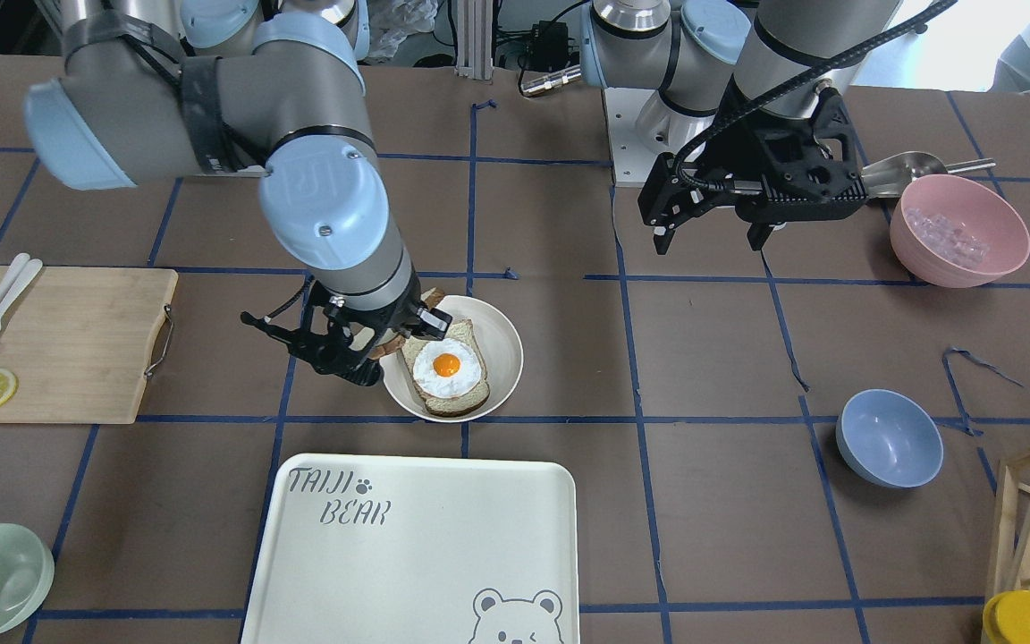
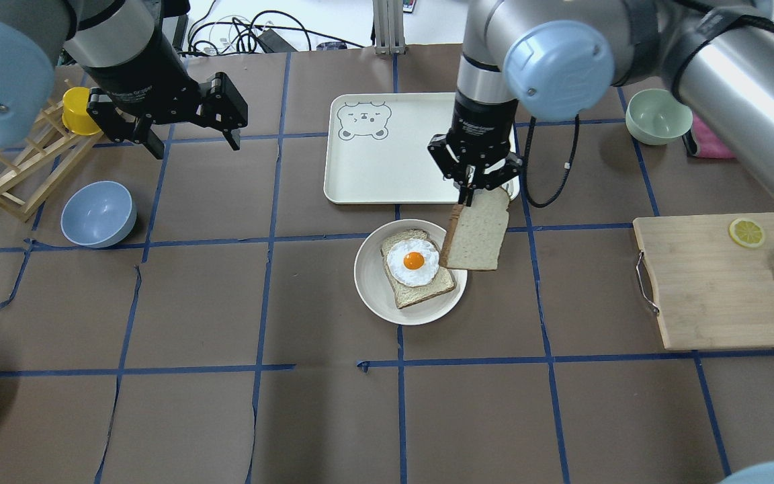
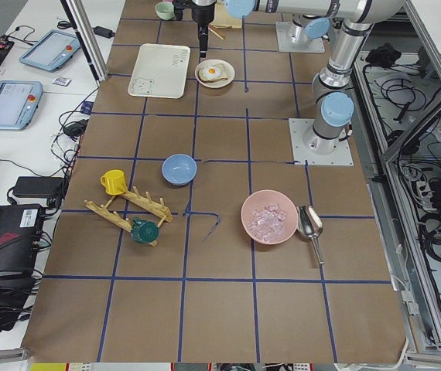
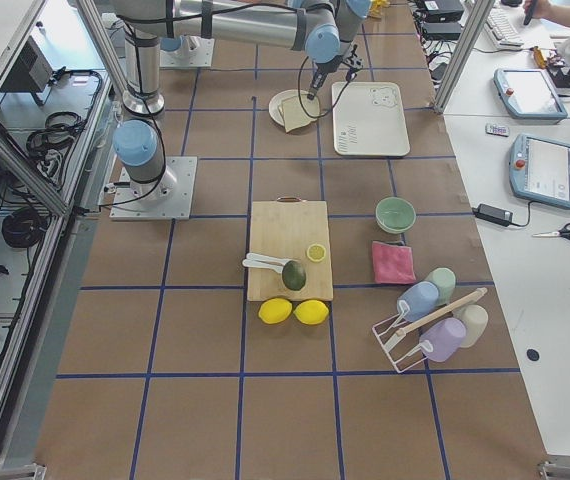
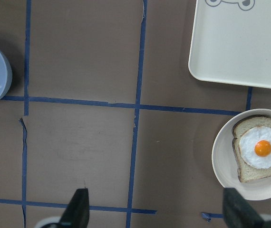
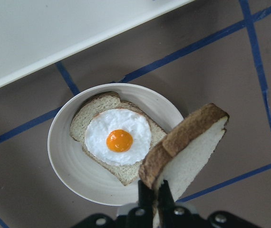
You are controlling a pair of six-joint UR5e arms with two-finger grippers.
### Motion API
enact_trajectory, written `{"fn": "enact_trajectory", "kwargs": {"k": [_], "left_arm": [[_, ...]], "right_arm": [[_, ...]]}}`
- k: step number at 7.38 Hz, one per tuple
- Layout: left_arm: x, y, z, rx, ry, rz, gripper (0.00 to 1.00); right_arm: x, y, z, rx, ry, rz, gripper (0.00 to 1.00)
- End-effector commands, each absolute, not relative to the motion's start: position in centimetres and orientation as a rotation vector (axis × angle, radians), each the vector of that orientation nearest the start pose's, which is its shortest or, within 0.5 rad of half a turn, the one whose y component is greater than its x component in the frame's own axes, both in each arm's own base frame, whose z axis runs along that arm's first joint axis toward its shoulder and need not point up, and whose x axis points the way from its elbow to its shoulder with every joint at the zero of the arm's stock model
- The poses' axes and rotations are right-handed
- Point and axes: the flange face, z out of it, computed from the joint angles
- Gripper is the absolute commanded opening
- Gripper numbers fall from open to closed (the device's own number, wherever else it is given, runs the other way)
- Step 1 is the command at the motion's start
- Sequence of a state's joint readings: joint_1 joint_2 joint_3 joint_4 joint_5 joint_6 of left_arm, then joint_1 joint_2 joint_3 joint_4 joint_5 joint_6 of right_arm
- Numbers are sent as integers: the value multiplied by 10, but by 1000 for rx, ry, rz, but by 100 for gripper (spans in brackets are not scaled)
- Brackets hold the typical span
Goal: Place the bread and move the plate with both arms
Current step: 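Carry the bread slice to the plate and lay it on the egg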
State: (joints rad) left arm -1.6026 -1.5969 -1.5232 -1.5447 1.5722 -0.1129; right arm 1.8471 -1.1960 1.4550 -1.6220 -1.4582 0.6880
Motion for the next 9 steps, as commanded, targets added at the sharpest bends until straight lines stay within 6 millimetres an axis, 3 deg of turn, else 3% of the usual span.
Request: {"fn": "enact_trajectory", "kwargs": {"k": [1, 2, 4, 6, 7, 9], "left_arm": [[-148, -502, 503, -128, 3137, -80, 100], [-148, -502, 503, -128, 3137, -80, 100], [-148, -502, 503, -128, 3139, -80, 100], [-149, -503, 501, -128, 3140, -75, 100], [-149, -502, 503, -128, 3139, -80, 100], [-150, -503, 501, -128, 3142, -75, 100]], "right_arm": [[340, -539, 314, 572, 3088, 390, 0], [344, -541, 313, 560, 3085, 364, 0], [347, -549, 280, 513, 3096, 429, 0], [349, -550, 274, 521, 3089, 446, 0], [351, -557, 271, 516, 3077, 393, 14], [363, -562, 264, 505, 3000, 365, 51]]}}
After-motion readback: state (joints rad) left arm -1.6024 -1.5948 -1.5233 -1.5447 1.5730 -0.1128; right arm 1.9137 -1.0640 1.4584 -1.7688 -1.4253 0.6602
